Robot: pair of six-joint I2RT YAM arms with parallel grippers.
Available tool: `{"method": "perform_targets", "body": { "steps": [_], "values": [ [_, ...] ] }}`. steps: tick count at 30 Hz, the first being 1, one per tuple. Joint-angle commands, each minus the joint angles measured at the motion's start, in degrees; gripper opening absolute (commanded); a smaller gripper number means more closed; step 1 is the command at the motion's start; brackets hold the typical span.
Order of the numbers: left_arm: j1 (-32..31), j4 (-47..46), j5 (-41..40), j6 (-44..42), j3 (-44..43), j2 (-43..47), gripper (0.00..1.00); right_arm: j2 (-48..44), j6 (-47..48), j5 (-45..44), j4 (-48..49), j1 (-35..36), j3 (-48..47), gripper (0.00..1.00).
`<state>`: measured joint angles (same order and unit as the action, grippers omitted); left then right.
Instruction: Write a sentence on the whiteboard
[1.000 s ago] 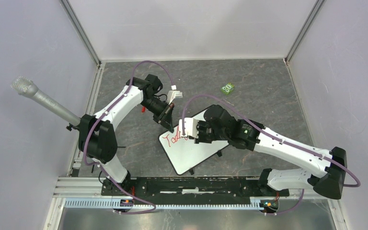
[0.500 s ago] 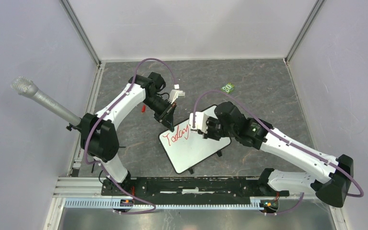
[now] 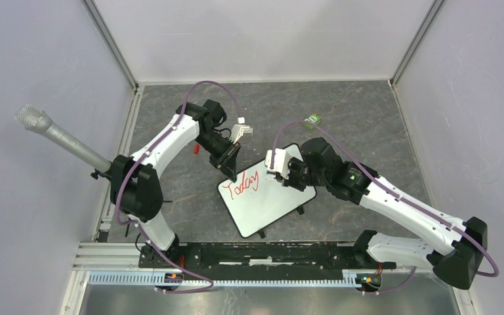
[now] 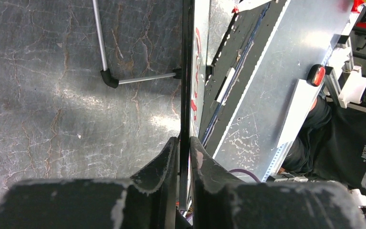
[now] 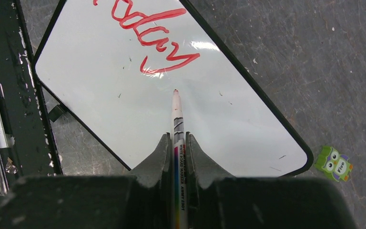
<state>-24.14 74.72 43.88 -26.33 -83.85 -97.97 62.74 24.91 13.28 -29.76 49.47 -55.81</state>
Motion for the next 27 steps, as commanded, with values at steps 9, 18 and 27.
{"method": "perform_targets", "body": {
  "steps": [9, 18, 27],
  "values": [
    [-0.12, 0.05, 1.47, -3.61, -1.1, 0.5, 0.05, 0.42, -1.59, -3.36, 5.99, -0.11, -0.64, 0.0],
    [-0.13, 0.07, 1.72, -3.6, -0.75, 0.77, 0.02, 2.97, -2.58, -6.85, 8.73, -0.16, -2.34, 0.0],
    [-0.12, -0.01, 1.92, -3.92, -0.48, 0.74, 0.02, 4.24, -2.87, -7.88, 9.7, -0.13, -3.79, 0.0]
  ]
}}
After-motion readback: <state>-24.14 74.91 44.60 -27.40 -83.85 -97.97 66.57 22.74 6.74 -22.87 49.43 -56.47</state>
